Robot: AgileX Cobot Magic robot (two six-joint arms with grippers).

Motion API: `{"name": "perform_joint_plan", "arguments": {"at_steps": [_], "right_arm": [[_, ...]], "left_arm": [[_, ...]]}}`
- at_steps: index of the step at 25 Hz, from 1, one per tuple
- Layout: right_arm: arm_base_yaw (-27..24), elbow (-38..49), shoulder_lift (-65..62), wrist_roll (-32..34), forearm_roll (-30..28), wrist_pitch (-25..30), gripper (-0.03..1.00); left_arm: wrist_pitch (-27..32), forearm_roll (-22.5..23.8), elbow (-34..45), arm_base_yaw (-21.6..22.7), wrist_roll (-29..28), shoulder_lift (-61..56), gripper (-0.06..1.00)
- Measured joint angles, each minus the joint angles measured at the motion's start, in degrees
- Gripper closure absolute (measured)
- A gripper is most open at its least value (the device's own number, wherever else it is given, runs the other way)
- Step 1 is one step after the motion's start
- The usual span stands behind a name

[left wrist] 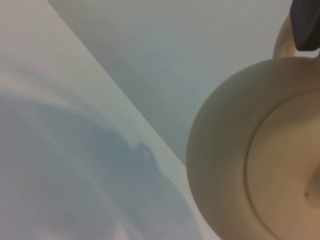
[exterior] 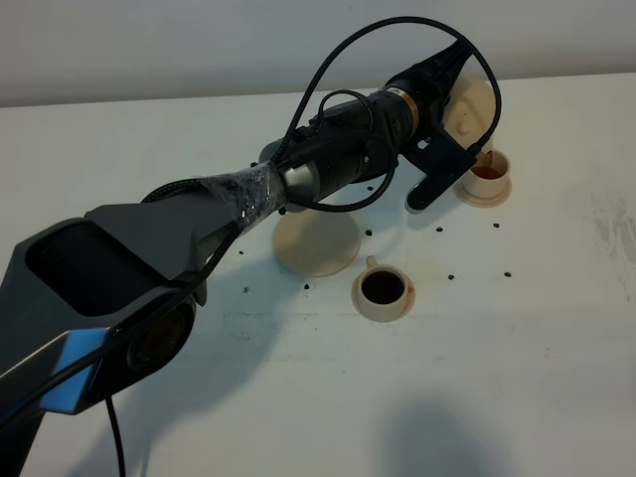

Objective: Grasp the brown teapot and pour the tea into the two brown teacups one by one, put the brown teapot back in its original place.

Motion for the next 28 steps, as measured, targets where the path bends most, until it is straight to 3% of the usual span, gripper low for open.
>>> {"name": "perform_joint_plan", "arguments": {"at_steps": [7,13,28], "right_arm": [[0.0,0.0,0.0,0.0,0.0,0.0,0.5],[0.0,0.0,0.0,0.0,0.0,0.0,0.5],[0.0,0.0,0.0,0.0,0.0,0.0,0.5]], "left_arm": [[0.0,0.5,0.0,0.0,-1.0,0.0,0.85],[-0.1,5.0,0.0,0.0,-5.8,0.0,0.85],[-0.5,7.3,0.0,0.0,-6.3,0.0,0.85]]}}
